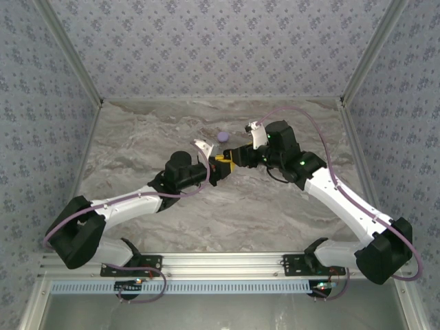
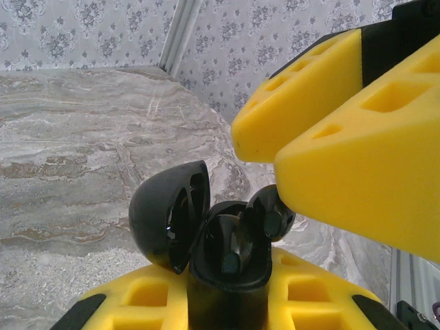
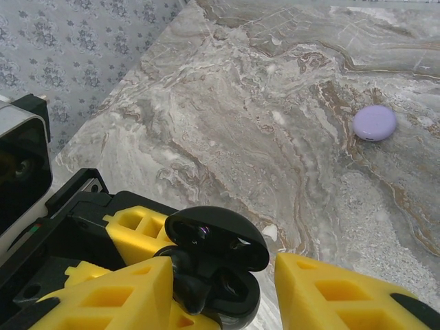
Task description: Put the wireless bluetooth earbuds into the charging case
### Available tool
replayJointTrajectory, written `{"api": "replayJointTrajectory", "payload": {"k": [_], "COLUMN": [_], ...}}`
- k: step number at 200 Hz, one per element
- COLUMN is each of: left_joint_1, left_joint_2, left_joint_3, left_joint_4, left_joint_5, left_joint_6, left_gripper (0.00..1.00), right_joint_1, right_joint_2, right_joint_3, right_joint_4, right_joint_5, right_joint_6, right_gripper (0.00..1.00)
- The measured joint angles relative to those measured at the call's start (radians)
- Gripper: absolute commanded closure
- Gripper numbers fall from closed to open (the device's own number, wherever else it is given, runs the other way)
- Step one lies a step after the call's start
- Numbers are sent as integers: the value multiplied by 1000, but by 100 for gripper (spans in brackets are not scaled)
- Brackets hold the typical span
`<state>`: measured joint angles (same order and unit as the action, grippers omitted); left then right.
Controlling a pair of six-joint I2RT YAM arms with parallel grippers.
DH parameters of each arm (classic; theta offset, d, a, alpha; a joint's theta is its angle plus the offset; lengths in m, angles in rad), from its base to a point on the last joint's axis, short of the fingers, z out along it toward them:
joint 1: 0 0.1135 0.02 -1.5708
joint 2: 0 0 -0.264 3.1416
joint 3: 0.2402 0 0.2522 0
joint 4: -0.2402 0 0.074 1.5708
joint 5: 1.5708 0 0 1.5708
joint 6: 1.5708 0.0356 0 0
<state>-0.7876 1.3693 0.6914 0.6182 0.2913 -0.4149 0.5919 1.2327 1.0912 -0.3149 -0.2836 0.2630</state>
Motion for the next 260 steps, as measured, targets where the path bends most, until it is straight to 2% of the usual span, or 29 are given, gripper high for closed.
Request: {"api": "replayJointTrajectory", "payload": {"k": [164, 260], "left_joint_1": [0, 0], "left_joint_2": [-19, -21], "left_joint_3": [0, 0], "left_joint_4": [-37, -13], "left_joint_5": [-30, 8], "left_joint_6": [7, 7], "left_gripper": [79, 79], "right_joint_1": [0, 0], "right_joint_2": [-8, 10], "right_joint_3": [15, 28], "right_joint_4": [-56, -83], "right_joint_5": [79, 106], "right_joint_6": [-21, -29], "right_gripper": [55, 55]}}
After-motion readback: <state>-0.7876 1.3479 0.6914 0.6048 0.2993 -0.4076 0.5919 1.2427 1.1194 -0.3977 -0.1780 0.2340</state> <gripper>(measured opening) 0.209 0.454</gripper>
